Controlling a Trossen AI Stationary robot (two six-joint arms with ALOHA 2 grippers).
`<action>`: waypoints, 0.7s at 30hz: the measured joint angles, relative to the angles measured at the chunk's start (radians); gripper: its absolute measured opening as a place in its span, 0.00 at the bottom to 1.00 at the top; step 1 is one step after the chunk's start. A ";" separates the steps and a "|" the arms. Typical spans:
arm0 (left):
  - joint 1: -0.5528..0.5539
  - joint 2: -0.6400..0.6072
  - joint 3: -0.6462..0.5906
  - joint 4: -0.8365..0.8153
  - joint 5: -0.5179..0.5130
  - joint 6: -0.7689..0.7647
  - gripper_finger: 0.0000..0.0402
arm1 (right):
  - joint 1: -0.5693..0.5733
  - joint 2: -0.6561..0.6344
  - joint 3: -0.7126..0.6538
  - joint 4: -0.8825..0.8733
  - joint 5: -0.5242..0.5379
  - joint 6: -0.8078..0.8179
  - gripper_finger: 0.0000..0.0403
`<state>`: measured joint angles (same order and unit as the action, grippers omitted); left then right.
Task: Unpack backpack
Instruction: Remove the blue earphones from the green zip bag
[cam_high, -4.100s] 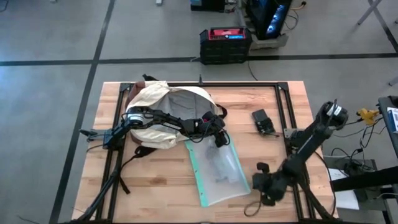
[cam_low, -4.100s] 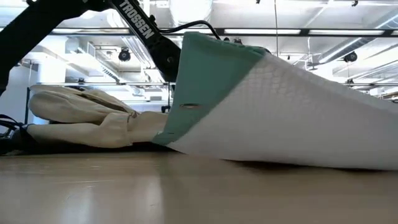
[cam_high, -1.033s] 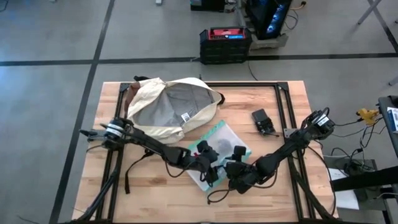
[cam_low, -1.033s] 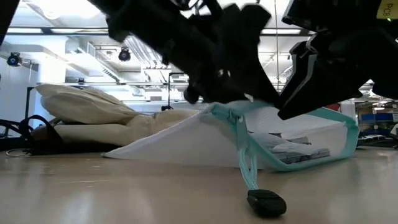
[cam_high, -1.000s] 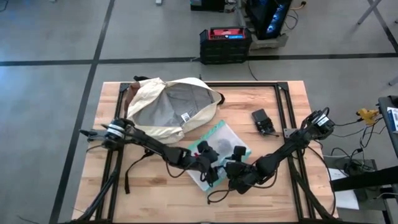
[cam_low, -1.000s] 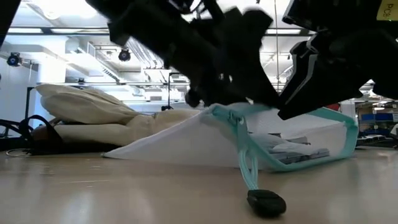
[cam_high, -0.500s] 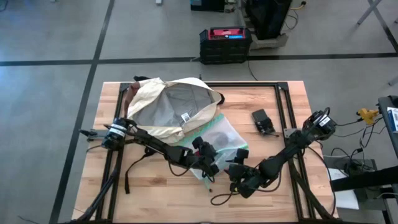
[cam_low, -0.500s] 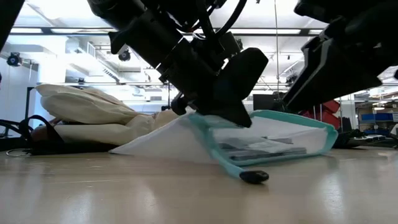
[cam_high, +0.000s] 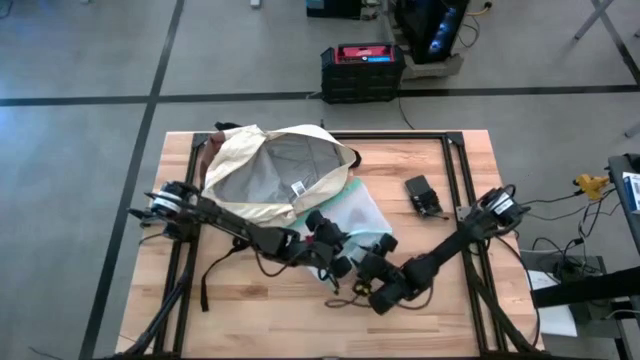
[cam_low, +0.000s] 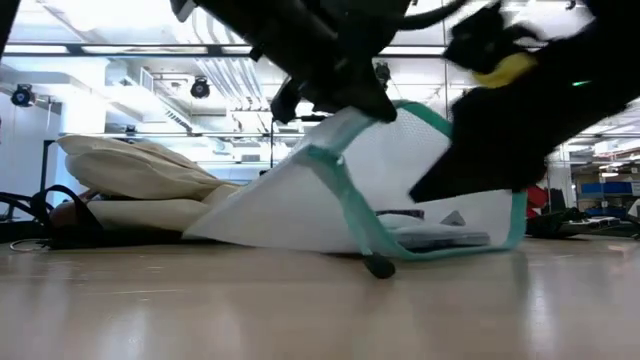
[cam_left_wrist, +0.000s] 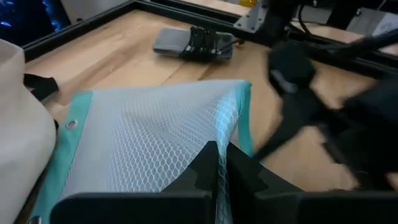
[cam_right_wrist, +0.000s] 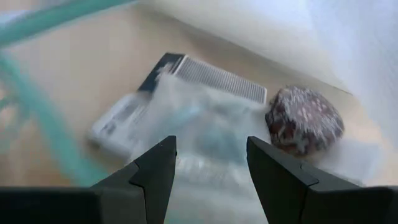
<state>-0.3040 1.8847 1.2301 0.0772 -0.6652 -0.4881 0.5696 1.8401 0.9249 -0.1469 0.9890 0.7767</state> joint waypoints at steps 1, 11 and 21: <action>-0.003 0.000 0.000 -0.002 0.000 0.000 0.00 | -0.014 0.009 0.000 0.026 -0.007 -0.020 0.45; -0.019 0.000 -0.002 -0.046 0.000 -0.012 0.00 | -0.099 0.024 -0.081 0.379 -0.176 -0.172 0.57; -0.019 0.000 -0.002 -0.058 -0.004 -0.019 0.00 | -0.131 0.065 -0.141 0.486 -0.151 -0.194 0.86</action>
<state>-0.3229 1.8843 1.2278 0.0188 -0.6693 -0.5072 0.4382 1.9051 0.7837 0.3391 0.8376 0.5824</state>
